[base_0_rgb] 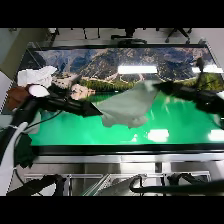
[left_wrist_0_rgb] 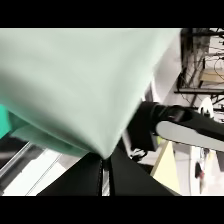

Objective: Fold the shirts.

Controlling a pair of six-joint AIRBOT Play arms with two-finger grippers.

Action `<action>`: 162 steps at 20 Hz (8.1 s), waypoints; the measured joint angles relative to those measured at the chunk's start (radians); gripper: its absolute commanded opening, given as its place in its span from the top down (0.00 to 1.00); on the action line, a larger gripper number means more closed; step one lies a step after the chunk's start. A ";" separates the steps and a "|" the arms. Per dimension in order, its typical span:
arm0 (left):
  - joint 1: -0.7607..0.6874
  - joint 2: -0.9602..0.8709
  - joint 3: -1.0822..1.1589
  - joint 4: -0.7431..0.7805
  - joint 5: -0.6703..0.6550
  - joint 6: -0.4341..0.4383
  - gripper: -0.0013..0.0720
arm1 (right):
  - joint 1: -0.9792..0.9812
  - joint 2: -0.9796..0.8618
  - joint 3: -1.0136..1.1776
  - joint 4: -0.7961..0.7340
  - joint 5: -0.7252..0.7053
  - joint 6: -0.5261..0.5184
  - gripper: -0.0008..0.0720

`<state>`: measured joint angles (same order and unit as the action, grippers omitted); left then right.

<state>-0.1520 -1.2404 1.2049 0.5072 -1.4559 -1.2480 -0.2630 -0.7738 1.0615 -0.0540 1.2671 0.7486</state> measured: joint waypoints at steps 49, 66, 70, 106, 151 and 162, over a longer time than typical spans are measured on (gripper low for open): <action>-0.193 -0.132 -0.377 0.231 0.240 -0.204 0.02 | -0.237 -0.472 0.134 -0.328 -0.257 -0.091 0.96; -0.233 -0.248 -0.424 0.172 0.600 -0.132 0.96 | -0.249 -0.455 0.132 -0.364 -0.140 -0.060 0.96; -0.077 -0.267 -0.247 0.235 0.519 -0.103 0.96 | -0.252 -0.356 0.051 -0.515 -0.101 0.061 0.96; 0.045 -0.374 -0.311 0.064 0.385 0.057 0.66 | -0.308 -0.443 -0.017 -0.869 -0.201 0.271 0.11; 0.225 -0.515 0.533 0.085 0.243 0.037 0.42 | 0.073 -0.549 0.327 -0.235 -0.585 -0.049 0.56; 0.362 -0.553 0.625 0.222 -0.195 -0.123 0.20 | -0.206 -0.488 0.313 -0.531 -0.161 0.135 0.51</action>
<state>0.2104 -1.7935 1.8301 0.7288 -1.6505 -1.3712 -0.4690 -1.2613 1.3746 -0.5850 1.1061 0.8833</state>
